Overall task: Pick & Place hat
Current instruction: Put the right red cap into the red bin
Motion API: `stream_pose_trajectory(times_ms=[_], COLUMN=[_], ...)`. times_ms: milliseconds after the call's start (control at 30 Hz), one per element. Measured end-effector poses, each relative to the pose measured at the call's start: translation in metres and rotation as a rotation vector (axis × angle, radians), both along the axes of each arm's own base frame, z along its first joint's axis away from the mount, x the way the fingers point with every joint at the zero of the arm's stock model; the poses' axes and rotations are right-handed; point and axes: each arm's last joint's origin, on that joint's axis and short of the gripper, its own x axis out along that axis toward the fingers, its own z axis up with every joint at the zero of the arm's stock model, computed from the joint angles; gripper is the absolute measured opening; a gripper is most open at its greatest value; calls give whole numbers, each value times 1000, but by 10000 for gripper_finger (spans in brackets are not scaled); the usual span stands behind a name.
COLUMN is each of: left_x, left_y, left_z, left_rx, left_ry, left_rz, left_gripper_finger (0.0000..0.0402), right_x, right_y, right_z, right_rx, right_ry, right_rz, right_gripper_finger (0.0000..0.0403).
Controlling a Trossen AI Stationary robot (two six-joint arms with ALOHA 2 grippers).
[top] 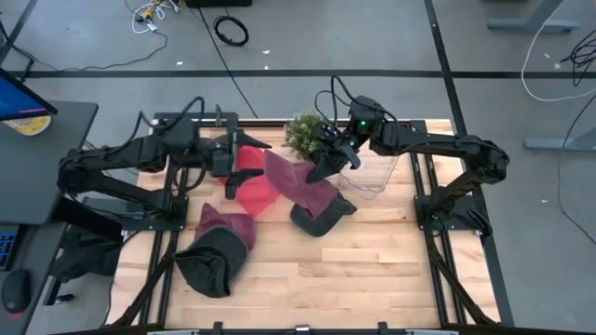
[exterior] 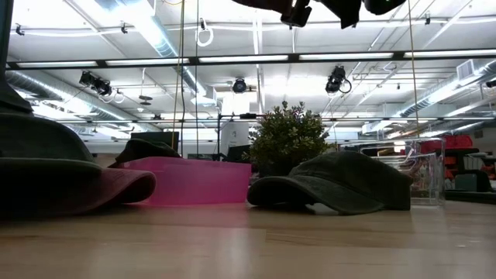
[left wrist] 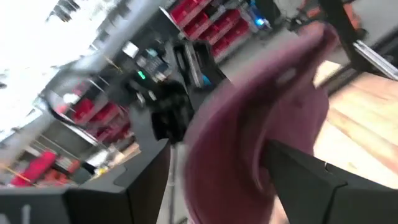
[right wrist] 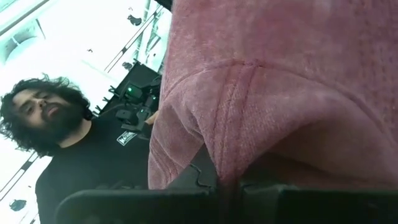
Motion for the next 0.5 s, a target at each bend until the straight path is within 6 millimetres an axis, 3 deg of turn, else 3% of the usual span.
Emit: stream_pose_trajectory(times_ms=[233, 500], left_x=[11, 12], left_y=[7, 6], left_z=[-6, -6], left_rx=[-24, -31], left_ry=[18, 19], left_rz=[-18, -112], left_gripper_finger=[266, 254], right_x=[4, 4], right_y=[13, 11], right_z=[-2, -4], right_rx=[-10, -12], right_ry=[-6, 7], right_rz=[38, 26], right_gripper_finger=[0, 0])
